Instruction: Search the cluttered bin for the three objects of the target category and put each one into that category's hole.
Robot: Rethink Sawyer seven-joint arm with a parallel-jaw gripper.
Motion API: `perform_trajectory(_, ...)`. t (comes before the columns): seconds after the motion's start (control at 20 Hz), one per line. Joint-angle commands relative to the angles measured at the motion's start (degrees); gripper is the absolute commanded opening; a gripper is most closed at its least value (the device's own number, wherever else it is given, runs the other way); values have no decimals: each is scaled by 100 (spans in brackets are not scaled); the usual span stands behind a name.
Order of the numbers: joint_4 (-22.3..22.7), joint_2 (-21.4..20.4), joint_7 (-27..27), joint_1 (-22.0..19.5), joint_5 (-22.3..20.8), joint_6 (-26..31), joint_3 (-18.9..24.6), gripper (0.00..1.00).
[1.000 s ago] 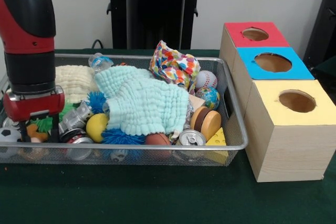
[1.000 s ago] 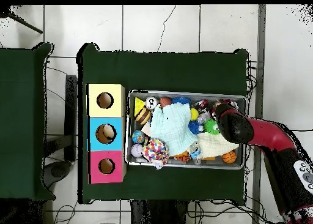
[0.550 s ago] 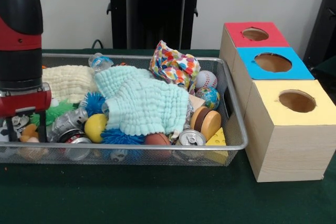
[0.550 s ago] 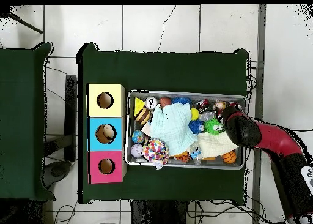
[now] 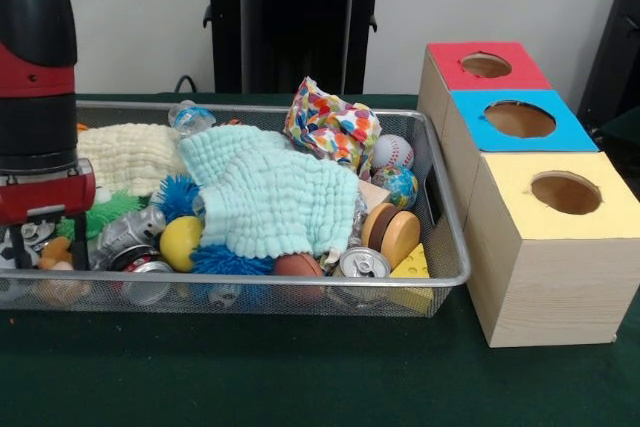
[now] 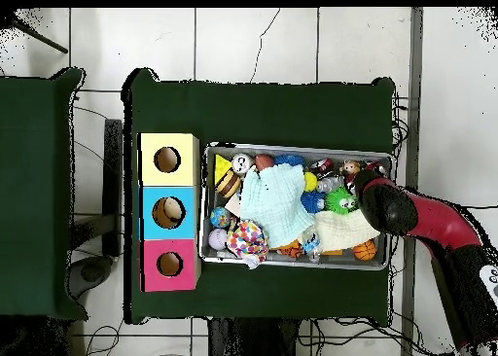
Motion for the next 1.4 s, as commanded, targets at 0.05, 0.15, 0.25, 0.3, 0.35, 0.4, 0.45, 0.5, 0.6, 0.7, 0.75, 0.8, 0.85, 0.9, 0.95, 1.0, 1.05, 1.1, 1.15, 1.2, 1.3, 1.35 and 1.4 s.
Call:
perform_trajectory(0.05, -162, 544, 13, 72, -505, -123, -176, 100)
perform_trajectory(0.15, -159, 662, 101, 117, -450, -190, -132, 100)
perform_trajectory(0.25, -243, 833, 188, 207, -452, -289, -153, 100)
perform_trajectory(0.3, -316, 933, 175, 229, -470, -328, -157, 100)
perform_trajectory(0.35, -388, 1032, 162, 250, -487, -367, -161, 100)
perform_trajectory(0.4, -431, 1095, 120, 245, -495, -374, -153, 100)
perform_trajectory(0.45, -438, 1118, 91, 230, -486, -374, -137, 100)
perform_trajectory(0.5, -438, 1109, 81, 238, -478, -354, -151, 100)
perform_trajectory(0.6, -395, 1093, 47, 188, -444, -329, -103, 100)
perform_trajectory(0.7, -372, 1104, -20, 129, -468, -366, -41, 0)
perform_trajectory(0.75, -365, 1114, -84, 95, -471, -336, -7, 0)
perform_trajectory(0.8, -358, 1124, -148, 61, -474, -306, 27, 0)
perform_trajectory(0.85, -350, 1134, -212, 28, -477, -276, 61, 0)
perform_trajectory(0.9, -338, 1118, -187, 24, -422, -212, 59, 0)
perform_trajectory(0.95, -277, 1093, -210, -28, -350, -144, 133, 0)
perform_trajectory(1.0, -202, 1035, -340, -68, -375, -95, 203, 0)
perform_trajectory(1.05, -166, 977, -503, -63, -406, 72, 189, 0)
perform_trajectory(1.1, -107, 897, -488, -79, -405, 62, 196, 0)
perform_trajectory(1.15, -48, 803, -495, -77, -386, 122, 189, 0)
perform_trajectory(1.2, 67, 652, -517, -94, -386, 142, 212, 0)
perform_trajectory(1.3, 375, 243, -555, -122, -375, 227, 234, 0)
perform_trajectory(1.35, 613, -52, -499, -129, -288, 353, 219, 0)
perform_trajectory(1.4, 908, -426, -414, -151, -165, 473, 237, 0)
